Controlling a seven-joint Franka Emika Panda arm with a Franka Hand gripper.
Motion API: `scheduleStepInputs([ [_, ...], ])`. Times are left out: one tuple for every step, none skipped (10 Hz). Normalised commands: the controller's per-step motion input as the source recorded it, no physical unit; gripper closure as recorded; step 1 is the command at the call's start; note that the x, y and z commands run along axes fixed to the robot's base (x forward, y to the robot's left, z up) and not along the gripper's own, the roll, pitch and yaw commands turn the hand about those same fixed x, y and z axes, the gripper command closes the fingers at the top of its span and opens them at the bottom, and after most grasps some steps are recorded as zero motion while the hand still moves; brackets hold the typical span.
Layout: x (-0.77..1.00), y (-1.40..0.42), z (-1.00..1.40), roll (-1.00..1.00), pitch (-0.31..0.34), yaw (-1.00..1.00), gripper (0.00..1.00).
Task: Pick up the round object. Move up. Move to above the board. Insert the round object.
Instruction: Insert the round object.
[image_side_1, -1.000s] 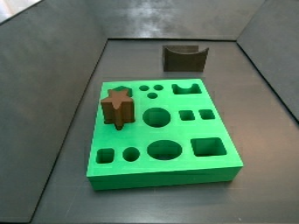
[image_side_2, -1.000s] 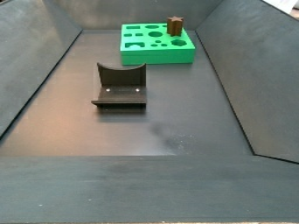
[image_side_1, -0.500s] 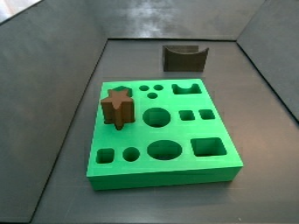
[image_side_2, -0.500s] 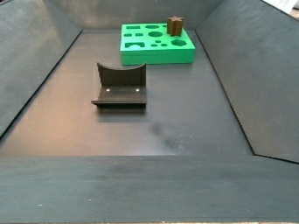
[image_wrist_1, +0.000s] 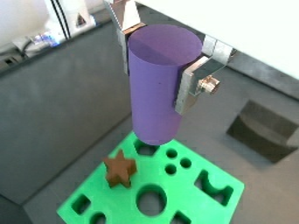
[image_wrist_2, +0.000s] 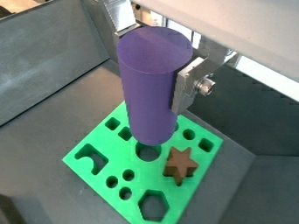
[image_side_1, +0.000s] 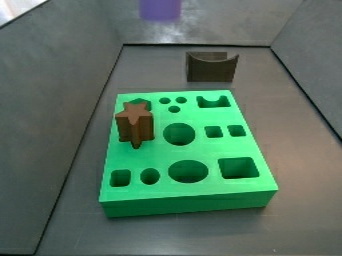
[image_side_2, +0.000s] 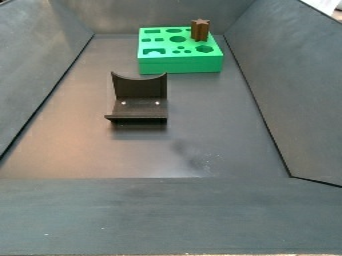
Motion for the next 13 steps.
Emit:
scheduleStepInputs([
  [0.25, -0.1, -0.57, 0.02, -0.13, 0.0, 1.0],
  [0.11, -0.1, -0.43, 0.02, -0.141, 0.02, 1.0],
  [0.03, -0.11, -0.42, 0.05, -0.153, 0.01, 1.0],
  [0.21, -0.11, -0.39, 0.05, -0.081, 0.01, 1.0],
  [0.17, -0.11, -0.37, 0.05, -0.089, 0.0, 1.0],
  [0.17, -0.09, -0.38, 0.04, -0.087, 0.0, 1.0],
  [0.16, -0.09, -0.37, 0.05, -0.091, 0.0, 1.0],
  [0.09, -0.09, -0.39, 0.06, -0.114, 0.0, 1.0],
  [0.13, -0.09, -0.43, 0.07, -0.106, 0.0, 1.0],
  [0.05, -0.1, -0.45, 0.09, -0.116, 0.0, 1.0],
  [0.05, -0.08, -0.5, 0.09, -0.129, 0.01, 1.0],
  [0.0, -0.08, -0.54, 0.1, -0.17, 0.0, 1.0],
  [0.0, -0.1, -0.49, 0.1, -0.14, 0.0, 1.0],
])
